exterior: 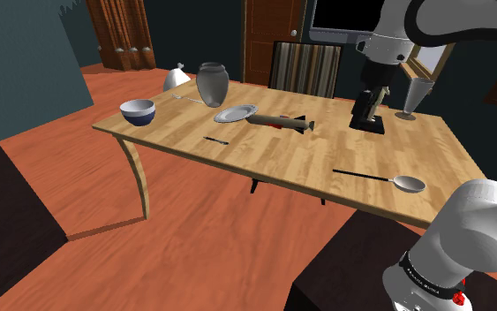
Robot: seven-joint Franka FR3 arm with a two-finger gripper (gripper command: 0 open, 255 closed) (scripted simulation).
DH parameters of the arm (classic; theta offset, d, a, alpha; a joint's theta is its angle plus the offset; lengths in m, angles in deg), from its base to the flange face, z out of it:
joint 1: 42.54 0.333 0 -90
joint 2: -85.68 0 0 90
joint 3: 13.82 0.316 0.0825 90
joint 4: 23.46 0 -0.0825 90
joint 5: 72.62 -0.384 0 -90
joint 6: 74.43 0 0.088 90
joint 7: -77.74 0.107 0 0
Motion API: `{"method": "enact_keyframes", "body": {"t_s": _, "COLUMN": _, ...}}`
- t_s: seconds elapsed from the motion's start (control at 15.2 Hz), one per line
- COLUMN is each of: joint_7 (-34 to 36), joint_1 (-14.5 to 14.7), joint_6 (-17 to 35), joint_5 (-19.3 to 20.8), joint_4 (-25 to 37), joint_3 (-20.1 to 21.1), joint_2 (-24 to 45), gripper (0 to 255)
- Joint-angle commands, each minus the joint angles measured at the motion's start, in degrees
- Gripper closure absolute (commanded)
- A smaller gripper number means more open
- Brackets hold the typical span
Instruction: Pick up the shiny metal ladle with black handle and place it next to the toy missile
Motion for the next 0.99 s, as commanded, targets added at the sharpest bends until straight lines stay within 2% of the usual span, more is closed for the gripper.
{"method": "enact_keyframes", "body": {"t_s": 0.0, "joint_7": 0.00, "joint_1": 0.00, "joint_6": 0.00, "joint_5": 0.00, "joint_4": 0.00, "joint_3": 0.00, "joint_2": 0.00, "gripper": 0}}
{"method": "enact_keyframes", "body": {"t_s": 0.53, "joint_7": -12.92, "joint_1": -1.94, "joint_6": 7.91, "joint_5": 5.41, "joint_4": -14.45, "joint_3": -10.26, "joint_2": -7.37, "gripper": 0}}
{"method": "enact_keyframes", "body": {"t_s": 0.92, "joint_7": -23.41, "joint_1": -4.67, "joint_6": 14.72, "joint_5": 11.25, "joint_4": -21.98, "joint_3": -19.87, "joint_2": -8.44, "gripper": 0}}
